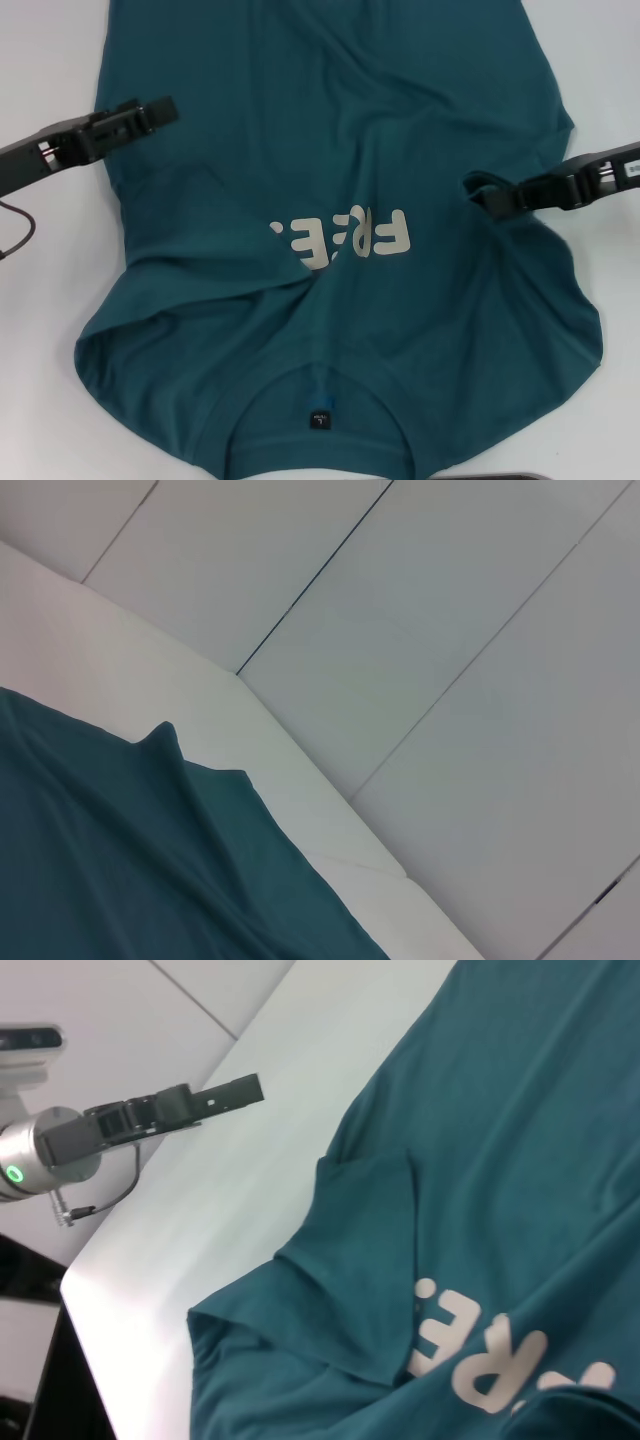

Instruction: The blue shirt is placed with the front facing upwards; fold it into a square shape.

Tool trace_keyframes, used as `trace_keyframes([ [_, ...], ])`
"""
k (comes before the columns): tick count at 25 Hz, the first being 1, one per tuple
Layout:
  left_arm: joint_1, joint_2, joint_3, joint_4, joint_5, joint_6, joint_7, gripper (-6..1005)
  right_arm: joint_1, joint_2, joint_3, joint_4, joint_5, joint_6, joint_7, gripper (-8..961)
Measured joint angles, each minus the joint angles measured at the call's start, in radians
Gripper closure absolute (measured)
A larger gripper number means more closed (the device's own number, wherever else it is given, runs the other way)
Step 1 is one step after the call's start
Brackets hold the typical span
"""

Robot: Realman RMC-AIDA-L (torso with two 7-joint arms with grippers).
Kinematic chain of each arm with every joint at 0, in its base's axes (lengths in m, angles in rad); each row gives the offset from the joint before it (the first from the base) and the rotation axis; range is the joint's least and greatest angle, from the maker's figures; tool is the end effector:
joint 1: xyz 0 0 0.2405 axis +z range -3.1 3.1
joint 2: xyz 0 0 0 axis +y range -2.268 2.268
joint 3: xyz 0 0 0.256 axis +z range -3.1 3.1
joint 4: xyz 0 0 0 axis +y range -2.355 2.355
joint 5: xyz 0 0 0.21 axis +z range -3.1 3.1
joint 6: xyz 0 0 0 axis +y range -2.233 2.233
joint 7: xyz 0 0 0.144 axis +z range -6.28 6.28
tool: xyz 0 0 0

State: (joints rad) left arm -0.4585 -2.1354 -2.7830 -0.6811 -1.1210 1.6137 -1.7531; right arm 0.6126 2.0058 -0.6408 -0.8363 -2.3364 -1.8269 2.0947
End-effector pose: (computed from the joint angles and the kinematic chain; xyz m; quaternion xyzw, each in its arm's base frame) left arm -0.2917 0.3105 0.0224 -0.8015 -0.4465 -0.3665 0.1545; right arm 0.2581 0.3266 0.0456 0.8844 -0.4556 -0.1012 0.0002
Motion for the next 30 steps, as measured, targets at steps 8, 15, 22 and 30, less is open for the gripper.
trace_keyframes([
  [8, -0.002, 0.002, -0.004, 0.0, -0.001, 0.0, 0.0, 94, 0.034, 0.016, -0.024, 0.004, 0.0, 0.006, 0.01, 955],
  [15, -0.005, 0.003, -0.002, 0.0, -0.002, -0.012, -0.001, 94, 0.066, 0.024, -0.056, 0.004, 0.0, 0.024, 0.03, 955],
  [22, -0.009, 0.005, 0.002, 0.0, -0.002, -0.015, -0.005, 94, 0.102, 0.027, -0.07, 0.004, 0.0, 0.036, 0.049, 955],
  [30, -0.009, 0.006, -0.003, 0.0, -0.002, -0.015, -0.006, 94, 0.113, 0.027, -0.07, -0.006, 0.006, 0.025, 0.054, 955],
])
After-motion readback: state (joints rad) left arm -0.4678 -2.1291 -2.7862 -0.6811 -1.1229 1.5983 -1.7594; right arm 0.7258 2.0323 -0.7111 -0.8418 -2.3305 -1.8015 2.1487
